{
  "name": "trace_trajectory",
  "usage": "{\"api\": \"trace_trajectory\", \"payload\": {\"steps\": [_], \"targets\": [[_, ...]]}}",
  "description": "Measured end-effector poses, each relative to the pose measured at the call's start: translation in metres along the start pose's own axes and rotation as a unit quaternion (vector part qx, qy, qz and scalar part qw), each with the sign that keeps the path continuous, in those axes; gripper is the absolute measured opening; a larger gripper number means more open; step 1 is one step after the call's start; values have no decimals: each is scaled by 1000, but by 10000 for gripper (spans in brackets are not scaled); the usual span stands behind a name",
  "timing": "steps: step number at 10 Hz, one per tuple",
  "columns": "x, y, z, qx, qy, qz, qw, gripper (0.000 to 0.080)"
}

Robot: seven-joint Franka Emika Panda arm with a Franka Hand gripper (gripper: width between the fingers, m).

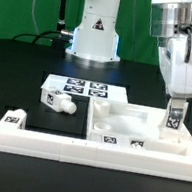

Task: Assemble one leg

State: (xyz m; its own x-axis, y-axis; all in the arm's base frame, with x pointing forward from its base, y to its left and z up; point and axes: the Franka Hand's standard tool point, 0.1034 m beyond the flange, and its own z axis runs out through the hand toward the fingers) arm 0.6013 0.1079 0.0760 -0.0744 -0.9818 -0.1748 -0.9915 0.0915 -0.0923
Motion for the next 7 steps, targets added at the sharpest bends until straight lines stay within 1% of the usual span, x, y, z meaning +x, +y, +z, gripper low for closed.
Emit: {"api": "trace_trajectory", "payload": {"steps": [1,2,3,4,5,6,7], "targets": [[0,0,0,0,0,-46,999,645],[0,2,0,-6,1,-93,996,648],[-1,7,1,-31,6,-154,988,648],[-1,6,-1,-45,11,-223,974,648],[-3,4,-3,-52,12,-278,959,648],[-4,3,-4,-56,10,-328,943,648],[-4,2,-5,-60,10,-384,921,648]]}}
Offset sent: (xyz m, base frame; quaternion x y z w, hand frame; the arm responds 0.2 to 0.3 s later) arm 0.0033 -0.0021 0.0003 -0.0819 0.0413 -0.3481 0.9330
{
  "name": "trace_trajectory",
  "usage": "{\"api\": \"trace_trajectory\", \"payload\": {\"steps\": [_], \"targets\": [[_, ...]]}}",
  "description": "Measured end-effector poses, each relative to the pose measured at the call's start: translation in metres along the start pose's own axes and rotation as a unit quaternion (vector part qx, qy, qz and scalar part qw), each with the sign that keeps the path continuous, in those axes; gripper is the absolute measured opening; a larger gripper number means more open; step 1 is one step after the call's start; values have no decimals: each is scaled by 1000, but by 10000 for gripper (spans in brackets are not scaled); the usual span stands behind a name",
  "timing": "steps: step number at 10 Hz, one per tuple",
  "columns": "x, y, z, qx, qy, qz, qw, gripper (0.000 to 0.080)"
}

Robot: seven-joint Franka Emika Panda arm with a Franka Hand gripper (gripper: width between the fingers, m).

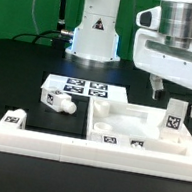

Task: Assemble one leg

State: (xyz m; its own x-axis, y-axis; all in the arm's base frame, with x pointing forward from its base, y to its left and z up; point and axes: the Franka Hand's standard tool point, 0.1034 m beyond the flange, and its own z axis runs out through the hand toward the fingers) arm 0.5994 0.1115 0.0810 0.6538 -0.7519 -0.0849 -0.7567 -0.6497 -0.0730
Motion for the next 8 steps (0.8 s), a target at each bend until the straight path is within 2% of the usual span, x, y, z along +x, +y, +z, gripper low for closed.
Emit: {"api": "trace_trajectory", "payload": {"steps": [6,8], "targets": [[5,-1,0,1,3,-215,977,648],[5,-1,0,2,4,-216,976,387]]}}
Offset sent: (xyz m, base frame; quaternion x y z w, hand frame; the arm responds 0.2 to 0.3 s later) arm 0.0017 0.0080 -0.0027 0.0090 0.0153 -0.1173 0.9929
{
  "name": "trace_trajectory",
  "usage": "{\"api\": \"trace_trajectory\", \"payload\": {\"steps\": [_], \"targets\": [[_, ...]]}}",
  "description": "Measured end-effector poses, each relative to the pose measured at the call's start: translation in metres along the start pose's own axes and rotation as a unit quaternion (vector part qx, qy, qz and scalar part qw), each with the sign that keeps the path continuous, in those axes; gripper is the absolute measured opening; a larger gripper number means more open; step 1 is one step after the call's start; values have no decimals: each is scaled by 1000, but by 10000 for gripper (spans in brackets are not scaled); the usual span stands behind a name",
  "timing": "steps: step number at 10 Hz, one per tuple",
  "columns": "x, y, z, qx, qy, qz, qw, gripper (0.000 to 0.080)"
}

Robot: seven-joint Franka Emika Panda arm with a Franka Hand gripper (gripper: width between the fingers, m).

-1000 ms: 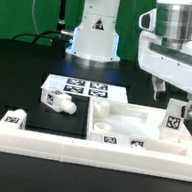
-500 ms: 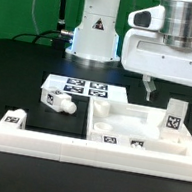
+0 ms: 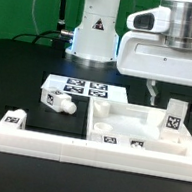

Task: Assemble one leg

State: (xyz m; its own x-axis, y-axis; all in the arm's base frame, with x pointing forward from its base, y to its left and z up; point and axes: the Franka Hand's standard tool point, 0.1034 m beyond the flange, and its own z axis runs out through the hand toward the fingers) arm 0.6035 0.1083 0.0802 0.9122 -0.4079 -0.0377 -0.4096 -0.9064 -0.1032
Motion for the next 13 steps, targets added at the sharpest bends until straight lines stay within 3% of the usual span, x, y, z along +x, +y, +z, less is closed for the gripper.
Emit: {"api": "trace_trajectory", "payload": {"steps": [1,3,5,7,9,13], "targets": [[0,0,0,0,0,15,1000,284],[0,0,0,1,0,28,1000,285],[-1,-1,0,4,3,155,988,285],[-1,0,0,22,8,283,959,285],[-1,-1,1,32,7,392,920,285],[-2,-2,1,34,3,507,861,286]]}}
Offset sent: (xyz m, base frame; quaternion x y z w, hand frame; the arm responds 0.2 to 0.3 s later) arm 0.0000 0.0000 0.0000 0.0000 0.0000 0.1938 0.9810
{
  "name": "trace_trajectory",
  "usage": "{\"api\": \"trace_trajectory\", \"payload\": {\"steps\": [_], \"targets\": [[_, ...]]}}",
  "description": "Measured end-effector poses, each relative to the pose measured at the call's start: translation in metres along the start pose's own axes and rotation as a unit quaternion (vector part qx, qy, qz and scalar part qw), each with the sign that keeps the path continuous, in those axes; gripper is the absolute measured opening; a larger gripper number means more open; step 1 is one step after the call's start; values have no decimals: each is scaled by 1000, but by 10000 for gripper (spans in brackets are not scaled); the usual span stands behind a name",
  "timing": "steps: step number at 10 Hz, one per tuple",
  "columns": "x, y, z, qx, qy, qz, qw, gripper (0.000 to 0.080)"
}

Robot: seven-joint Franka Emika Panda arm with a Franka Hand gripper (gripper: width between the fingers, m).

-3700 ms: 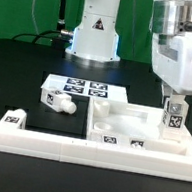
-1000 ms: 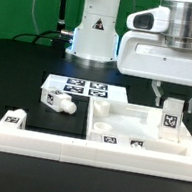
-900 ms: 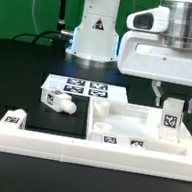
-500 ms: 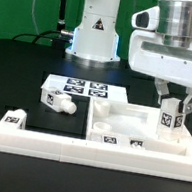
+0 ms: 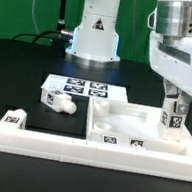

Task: Assemble one leg

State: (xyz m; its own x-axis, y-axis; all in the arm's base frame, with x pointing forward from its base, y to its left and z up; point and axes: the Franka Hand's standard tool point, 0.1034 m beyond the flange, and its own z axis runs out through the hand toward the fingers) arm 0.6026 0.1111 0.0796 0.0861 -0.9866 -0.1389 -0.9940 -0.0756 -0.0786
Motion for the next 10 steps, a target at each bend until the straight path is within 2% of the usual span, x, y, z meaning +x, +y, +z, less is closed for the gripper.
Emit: {"api": "trace_trajectory", "payload": {"steps": [1,2,3,5,8,9,10], "targets": [[0,0,0,1,-3,35,999,287],[2,-2,0,15,-9,88,996,287],[5,0,0,17,-16,139,990,287],[7,-3,-1,33,-20,239,970,287],[12,-4,-1,35,-17,264,964,298],[12,-3,-1,36,-17,249,968,466],[11,-2,-1,26,-16,231,973,466]]}}
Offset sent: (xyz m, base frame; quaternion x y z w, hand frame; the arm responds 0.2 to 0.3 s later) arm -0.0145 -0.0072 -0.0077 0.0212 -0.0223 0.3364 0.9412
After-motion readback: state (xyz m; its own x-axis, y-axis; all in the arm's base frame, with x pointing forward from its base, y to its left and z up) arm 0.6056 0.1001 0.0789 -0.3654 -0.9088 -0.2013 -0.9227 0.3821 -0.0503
